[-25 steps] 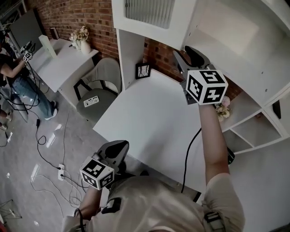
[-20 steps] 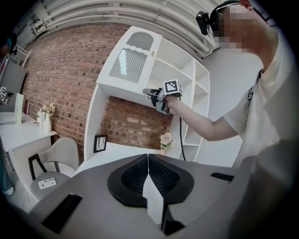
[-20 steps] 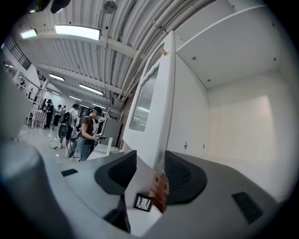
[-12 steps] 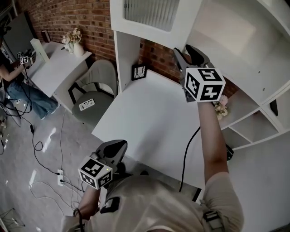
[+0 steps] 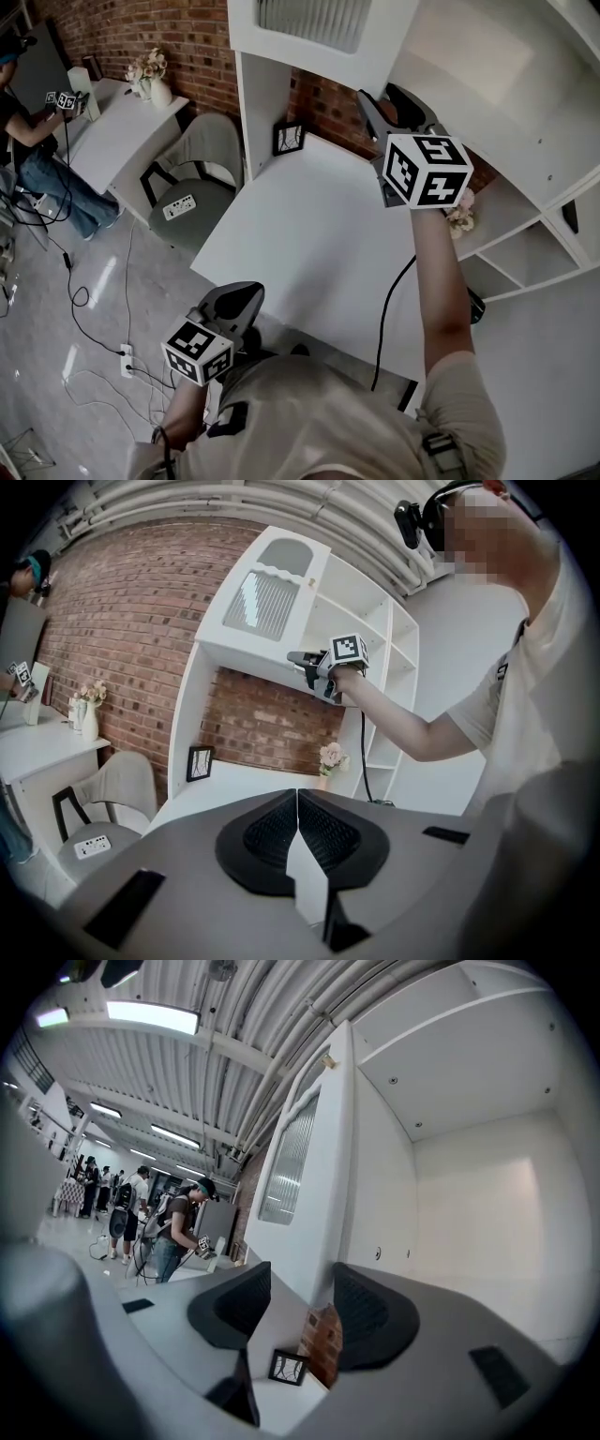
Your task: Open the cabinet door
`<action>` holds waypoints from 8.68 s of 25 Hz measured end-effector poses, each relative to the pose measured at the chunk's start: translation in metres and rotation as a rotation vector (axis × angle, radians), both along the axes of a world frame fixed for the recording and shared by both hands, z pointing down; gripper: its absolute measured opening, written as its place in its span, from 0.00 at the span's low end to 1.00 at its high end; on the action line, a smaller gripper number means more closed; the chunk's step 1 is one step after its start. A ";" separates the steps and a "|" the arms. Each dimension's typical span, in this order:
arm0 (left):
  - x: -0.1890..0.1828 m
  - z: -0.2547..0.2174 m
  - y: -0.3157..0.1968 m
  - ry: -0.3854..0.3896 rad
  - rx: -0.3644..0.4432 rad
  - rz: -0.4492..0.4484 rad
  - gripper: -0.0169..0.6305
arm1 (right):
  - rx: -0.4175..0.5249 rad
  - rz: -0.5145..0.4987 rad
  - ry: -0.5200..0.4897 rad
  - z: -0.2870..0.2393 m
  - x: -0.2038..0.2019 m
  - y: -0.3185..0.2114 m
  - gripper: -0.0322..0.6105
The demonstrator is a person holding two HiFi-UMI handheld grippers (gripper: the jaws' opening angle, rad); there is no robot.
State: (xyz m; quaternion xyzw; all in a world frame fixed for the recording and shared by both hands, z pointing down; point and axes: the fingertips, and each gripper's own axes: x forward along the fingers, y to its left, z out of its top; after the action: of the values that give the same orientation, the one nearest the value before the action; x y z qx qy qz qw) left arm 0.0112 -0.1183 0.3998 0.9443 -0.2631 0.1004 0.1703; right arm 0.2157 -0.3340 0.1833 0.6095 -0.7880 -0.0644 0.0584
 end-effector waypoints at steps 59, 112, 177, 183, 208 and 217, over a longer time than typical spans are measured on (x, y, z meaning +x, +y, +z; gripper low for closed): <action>0.014 -0.004 0.002 -0.013 0.029 0.076 0.05 | 0.055 -0.362 -0.113 -0.007 -0.057 0.053 0.26; -0.088 -0.009 -0.031 0.085 0.031 -0.121 0.05 | 0.035 -0.524 -0.093 0.002 -0.190 0.084 0.32; -0.161 0.002 -0.058 0.084 0.035 -0.148 0.05 | 0.094 -0.593 0.035 0.001 -0.329 0.056 0.34; -0.176 0.003 -0.065 0.088 0.029 -0.164 0.05 | 0.097 -0.591 0.039 0.001 -0.346 0.046 0.34; -0.175 0.002 -0.090 0.114 0.011 -0.098 0.05 | 0.111 -0.608 0.049 0.001 -0.366 0.031 0.34; -0.164 -0.003 -0.088 0.101 0.021 -0.096 0.05 | 0.112 -0.602 0.057 0.001 -0.337 0.050 0.34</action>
State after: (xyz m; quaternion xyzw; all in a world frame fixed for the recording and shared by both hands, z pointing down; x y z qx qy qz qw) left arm -0.1531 -0.2059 0.3968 0.9363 -0.3000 0.0415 0.1778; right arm -0.1210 -0.2837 0.1847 0.3489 -0.9264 -0.1393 0.0252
